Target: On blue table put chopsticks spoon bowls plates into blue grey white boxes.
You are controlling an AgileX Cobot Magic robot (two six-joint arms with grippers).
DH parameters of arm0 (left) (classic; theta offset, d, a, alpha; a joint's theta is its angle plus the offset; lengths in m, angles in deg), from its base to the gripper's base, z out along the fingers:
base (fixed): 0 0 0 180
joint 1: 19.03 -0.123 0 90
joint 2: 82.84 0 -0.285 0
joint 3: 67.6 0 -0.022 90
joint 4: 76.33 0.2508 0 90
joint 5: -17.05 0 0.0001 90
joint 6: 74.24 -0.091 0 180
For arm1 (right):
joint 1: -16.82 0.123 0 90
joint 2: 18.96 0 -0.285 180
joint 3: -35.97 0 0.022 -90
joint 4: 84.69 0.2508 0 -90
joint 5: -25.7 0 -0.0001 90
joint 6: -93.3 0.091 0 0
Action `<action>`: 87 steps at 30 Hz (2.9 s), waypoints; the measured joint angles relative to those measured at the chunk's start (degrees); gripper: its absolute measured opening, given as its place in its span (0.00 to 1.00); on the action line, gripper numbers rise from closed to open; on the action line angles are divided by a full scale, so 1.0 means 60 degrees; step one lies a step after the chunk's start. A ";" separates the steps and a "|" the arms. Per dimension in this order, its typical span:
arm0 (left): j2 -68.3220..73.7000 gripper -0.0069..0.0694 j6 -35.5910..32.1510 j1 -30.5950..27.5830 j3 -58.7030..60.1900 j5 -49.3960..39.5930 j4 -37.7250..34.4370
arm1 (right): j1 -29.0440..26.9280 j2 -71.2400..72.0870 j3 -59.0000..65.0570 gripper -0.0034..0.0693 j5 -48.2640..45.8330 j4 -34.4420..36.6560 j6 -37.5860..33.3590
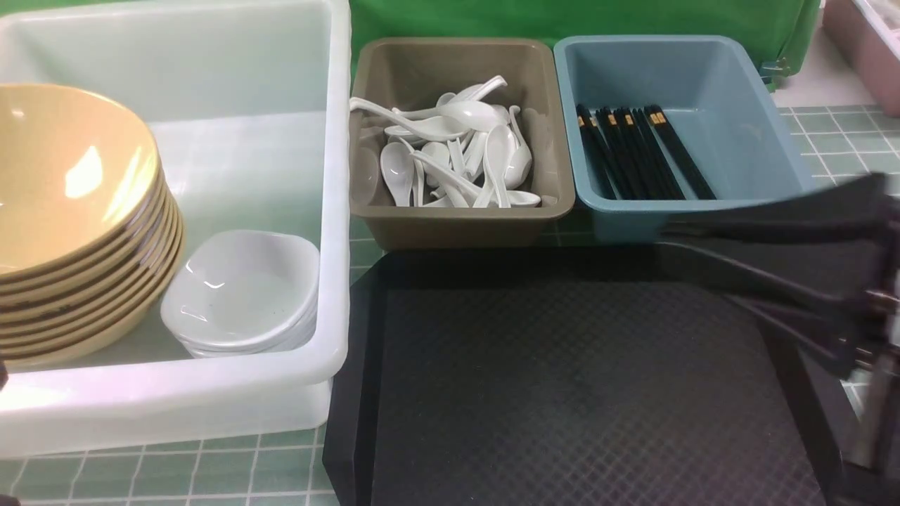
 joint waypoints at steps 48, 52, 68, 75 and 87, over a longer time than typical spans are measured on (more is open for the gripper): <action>-0.0055 0.08 0.0029 0.0000 0.0485 0.0119 -0.0029 | -0.7457 0.6248 0.6902 0.10 0.2026 -0.0546 0.3571; -0.0055 0.08 0.0029 0.0000 0.0485 0.0119 -0.0029 | -0.8747 0.7003 0.7929 0.10 0.1514 -0.1126 0.4571; -0.0055 0.08 0.0029 0.0000 0.0485 0.0119 -0.0029 | -0.9066 0.7543 0.8108 0.10 0.0303 -0.1451 0.3940; -0.0055 0.08 0.0029 0.0000 0.0485 0.0119 -0.0029 | -0.9066 0.7543 0.8108 0.10 0.0303 -0.1451 0.3936; -0.0055 0.08 0.0029 0.0000 0.0485 0.0119 -0.0029 | -0.9066 0.7543 0.8108 0.10 0.0303 -0.1451 0.3936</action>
